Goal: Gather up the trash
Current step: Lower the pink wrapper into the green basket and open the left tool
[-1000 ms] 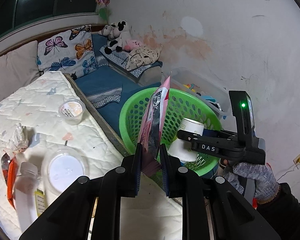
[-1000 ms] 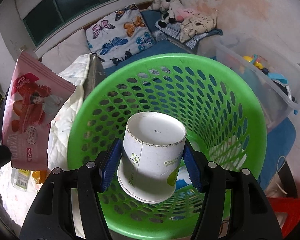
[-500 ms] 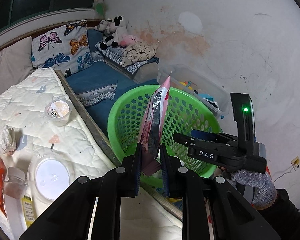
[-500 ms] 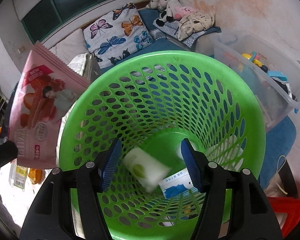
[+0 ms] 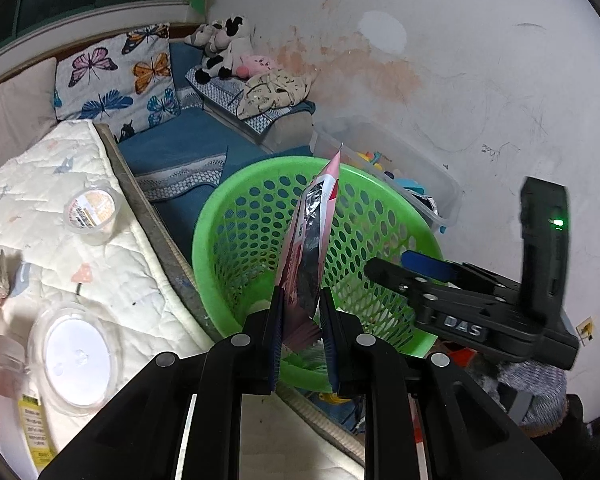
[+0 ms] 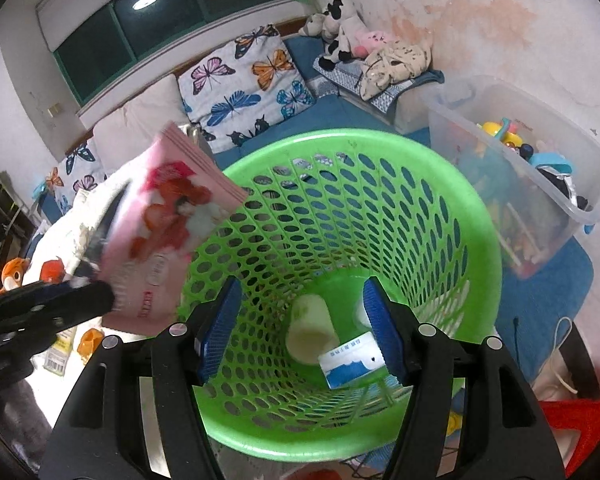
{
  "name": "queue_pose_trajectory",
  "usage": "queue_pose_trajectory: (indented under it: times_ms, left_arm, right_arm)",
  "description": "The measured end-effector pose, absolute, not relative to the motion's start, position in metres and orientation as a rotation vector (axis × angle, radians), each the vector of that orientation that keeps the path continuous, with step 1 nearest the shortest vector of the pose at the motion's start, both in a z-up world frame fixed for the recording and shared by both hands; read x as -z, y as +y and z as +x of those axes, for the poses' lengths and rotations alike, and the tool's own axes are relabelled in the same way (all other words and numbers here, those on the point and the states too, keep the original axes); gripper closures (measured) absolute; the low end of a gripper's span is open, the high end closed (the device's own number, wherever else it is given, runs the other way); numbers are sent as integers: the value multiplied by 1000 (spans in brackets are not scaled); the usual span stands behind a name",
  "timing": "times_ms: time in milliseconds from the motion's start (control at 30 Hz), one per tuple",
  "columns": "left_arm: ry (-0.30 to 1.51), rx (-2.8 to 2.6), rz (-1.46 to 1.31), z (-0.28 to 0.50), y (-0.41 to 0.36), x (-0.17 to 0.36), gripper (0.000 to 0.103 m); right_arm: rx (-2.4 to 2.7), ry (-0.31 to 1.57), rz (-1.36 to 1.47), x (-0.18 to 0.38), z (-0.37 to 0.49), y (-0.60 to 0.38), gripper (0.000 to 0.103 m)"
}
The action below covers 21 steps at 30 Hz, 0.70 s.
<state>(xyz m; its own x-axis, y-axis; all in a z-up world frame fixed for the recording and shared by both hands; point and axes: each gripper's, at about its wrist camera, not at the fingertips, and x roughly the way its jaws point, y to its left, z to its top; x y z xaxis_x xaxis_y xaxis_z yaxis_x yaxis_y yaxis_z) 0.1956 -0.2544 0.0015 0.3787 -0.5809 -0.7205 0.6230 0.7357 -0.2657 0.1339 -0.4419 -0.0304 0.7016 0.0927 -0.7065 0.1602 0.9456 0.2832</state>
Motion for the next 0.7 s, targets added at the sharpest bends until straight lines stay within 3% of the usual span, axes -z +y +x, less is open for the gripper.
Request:
queue_pose_trajectory:
  times_ms: [700]
  left_arm:
    - [1001,767,56,208,-283,30,85]
  right_arm:
    - [41,759,380,23,112,-452,34]
